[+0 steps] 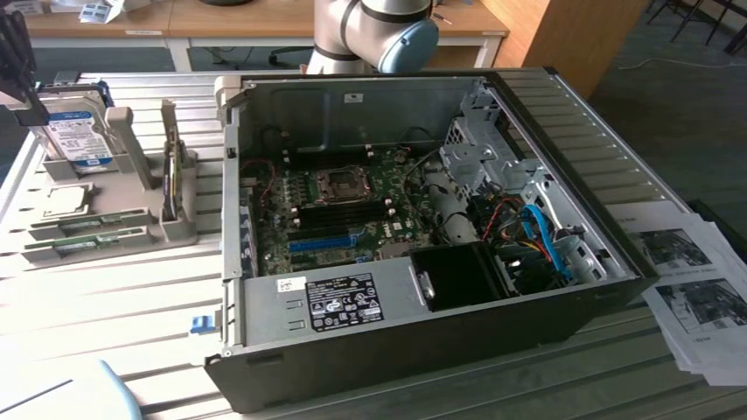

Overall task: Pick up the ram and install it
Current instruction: 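Pick up the ram and move it above insertion slot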

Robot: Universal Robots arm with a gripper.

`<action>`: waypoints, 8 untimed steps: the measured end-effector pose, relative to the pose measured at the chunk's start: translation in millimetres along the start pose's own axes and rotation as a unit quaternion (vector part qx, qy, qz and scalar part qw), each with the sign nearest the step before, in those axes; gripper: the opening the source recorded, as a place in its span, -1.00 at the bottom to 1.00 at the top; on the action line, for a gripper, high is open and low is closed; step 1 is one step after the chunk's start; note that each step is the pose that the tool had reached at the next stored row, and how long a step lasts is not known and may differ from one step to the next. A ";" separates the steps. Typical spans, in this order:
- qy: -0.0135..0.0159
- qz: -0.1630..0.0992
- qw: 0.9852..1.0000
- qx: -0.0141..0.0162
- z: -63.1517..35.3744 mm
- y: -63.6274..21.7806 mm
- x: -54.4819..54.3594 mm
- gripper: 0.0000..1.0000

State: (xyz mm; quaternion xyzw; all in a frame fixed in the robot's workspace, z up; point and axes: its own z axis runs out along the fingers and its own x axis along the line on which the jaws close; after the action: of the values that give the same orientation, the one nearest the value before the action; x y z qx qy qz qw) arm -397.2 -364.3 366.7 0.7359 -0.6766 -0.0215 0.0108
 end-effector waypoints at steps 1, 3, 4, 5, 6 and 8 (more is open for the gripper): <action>0.000 0.000 1.000 0.000 0.0 0.0 0.0 -0.81; 0.000 0.000 1.000 0.000 0.0 0.0 0.0 -0.81; 0.000 0.000 1.000 0.000 0.0 0.0 0.0 -0.81; 0.000 0.000 1.000 0.000 0.0 0.0 0.0 -0.81; 0.000 0.000 1.000 0.000 0.0 0.0 0.0 -0.80; 0.000 0.000 1.000 0.000 0.0 0.0 0.0 -0.80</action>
State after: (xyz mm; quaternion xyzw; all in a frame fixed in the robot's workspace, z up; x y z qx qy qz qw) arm -397.2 -364.3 366.7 0.7359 -0.6766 -0.0215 0.0108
